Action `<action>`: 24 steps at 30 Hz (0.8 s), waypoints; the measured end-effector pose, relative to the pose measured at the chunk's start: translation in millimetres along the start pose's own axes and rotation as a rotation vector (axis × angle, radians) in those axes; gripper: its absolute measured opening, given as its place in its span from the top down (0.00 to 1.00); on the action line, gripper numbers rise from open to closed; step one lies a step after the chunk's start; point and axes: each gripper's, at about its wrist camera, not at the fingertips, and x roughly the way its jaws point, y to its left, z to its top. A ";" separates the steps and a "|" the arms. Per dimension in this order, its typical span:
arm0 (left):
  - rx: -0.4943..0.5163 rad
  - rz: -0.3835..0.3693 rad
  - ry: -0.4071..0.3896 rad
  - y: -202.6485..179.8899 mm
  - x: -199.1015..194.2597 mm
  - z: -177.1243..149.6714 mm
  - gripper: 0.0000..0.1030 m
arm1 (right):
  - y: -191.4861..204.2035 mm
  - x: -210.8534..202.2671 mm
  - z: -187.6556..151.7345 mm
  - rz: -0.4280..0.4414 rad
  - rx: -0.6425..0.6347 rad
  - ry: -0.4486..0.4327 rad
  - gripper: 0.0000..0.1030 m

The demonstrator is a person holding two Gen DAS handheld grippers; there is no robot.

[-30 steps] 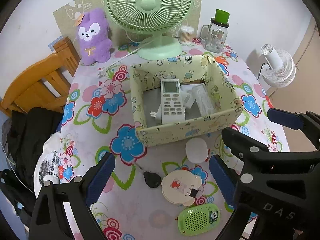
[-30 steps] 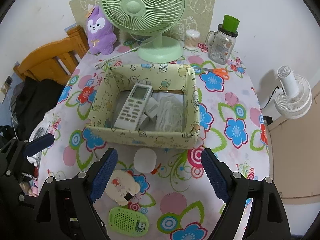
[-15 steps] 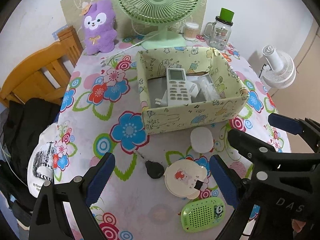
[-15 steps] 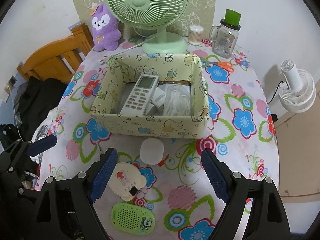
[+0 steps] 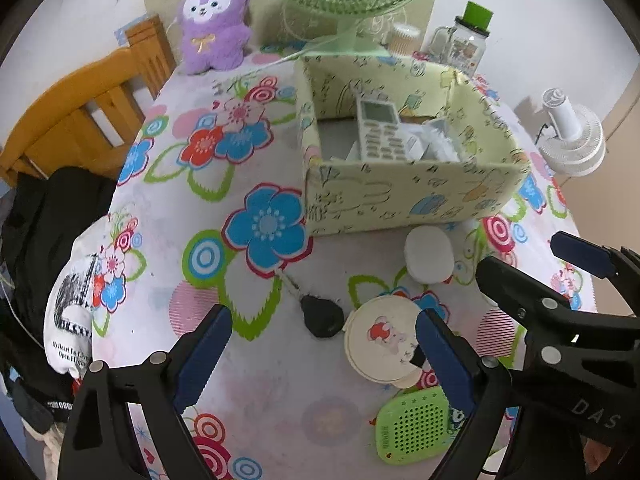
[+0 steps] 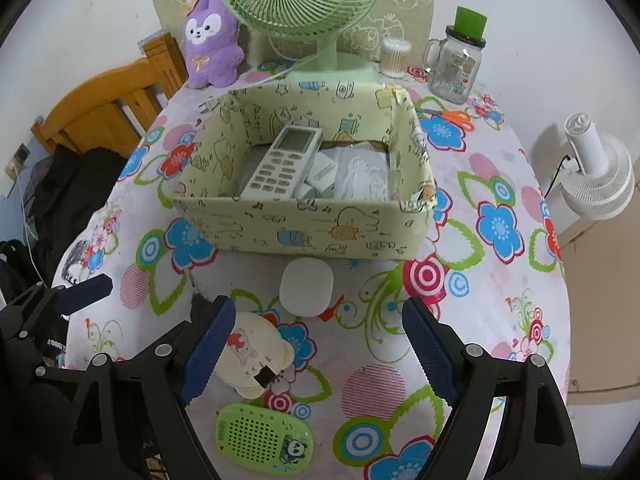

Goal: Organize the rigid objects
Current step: 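Withdraw both tools from the fabric box back over the table, then lower the left tool to the black round plug while the right tool approaches the white round case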

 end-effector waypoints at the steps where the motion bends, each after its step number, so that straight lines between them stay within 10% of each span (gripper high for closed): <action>1: -0.004 -0.002 0.006 0.1 2.0 -1.0 0.09 | -0.3 2.2 -1.0 0.001 0.004 0.004 0.15; 24: 0.085 0.018 0.015 19.7 33.9 -14.3 0.11 | 20.6 45.4 -18.2 -0.006 0.012 0.052 0.15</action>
